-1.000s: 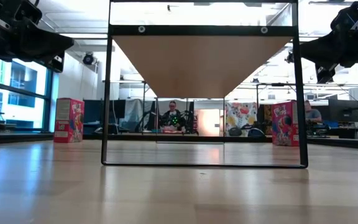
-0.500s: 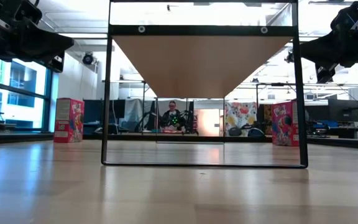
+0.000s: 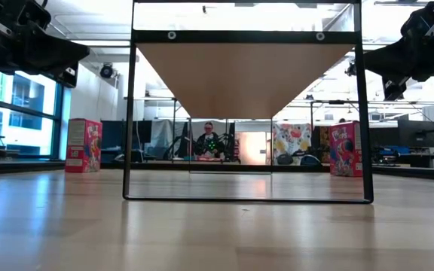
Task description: Stack cereal on shelf
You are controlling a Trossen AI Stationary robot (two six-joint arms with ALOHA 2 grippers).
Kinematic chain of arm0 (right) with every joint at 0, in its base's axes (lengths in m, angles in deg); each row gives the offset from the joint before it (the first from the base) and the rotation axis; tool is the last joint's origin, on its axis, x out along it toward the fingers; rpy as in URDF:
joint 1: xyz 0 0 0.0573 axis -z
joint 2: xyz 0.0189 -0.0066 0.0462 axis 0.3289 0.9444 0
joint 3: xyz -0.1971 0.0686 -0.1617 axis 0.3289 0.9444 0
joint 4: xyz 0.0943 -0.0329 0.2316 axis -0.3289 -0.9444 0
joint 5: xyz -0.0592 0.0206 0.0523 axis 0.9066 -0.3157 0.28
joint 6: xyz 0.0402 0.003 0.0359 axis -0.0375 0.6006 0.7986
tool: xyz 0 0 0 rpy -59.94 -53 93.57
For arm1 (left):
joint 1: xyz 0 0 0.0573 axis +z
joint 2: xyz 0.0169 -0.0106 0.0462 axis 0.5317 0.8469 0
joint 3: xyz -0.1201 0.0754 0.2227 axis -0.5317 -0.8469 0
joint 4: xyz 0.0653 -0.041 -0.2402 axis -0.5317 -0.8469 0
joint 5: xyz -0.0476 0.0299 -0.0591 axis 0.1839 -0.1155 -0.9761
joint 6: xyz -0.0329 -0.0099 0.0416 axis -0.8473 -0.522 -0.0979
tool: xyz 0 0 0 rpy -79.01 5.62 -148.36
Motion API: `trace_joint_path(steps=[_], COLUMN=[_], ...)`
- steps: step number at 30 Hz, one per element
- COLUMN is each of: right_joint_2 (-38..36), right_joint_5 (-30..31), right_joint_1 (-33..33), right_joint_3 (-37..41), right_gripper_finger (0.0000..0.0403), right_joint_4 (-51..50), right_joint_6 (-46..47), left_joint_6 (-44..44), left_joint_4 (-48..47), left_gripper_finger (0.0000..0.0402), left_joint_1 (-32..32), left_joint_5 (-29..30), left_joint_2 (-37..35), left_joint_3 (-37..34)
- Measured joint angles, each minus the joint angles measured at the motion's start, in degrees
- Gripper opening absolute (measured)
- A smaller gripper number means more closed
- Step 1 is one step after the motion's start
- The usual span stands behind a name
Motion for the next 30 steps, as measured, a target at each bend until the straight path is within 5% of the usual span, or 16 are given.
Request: trace_joint_path(steps=[3, 7, 11, 16, 23, 30], right_joint_2=[0.1, 0.0, 0.5, 7.0, 23.9, 41.4], right_joint_5=[2.2, 11.7, 14.8, 16.8, 30.1, 18.1], right_joint_1=[0.0, 0.0, 0.7, 4.3, 13.6, 30.7], right_joint_3=[0.0, 0.0, -0.1, -5.4, -24.8, -45.8], right_gripper_finger=[0.0000, 0.0000, 0.0000, 0.0026, 0.0180, 0.0306], right_joint_4=[3.5, 19.3, 31.4, 29.2, -5.9, -44.5], right_joint_6=[-0.7, -2.0, -5.8, -4.6, 5.3, 21.9], left_joint_6=[0.0, 0.0, 0.0, 0.0, 0.0, 0.0], left_joint_4=[0.0, 0.0, 0.0, 0.0, 0.0, 0.0], left_gripper_finger=[0.0000, 0.0000, 0.0000, 0.0000, 0.0000, 0.0000], left_joint_1=[0.0, 0.0, 0.0, 0.0, 0.0, 0.0], left_joint_5=[0.0, 0.0, 0.0, 0.0, 0.0, 0.0], left_joint_2=[0.0, 0.0, 0.0, 0.0, 0.0, 0.0], left_joint_3=[0.0, 0.0, 0.0, 0.0, 0.0, 0.0])
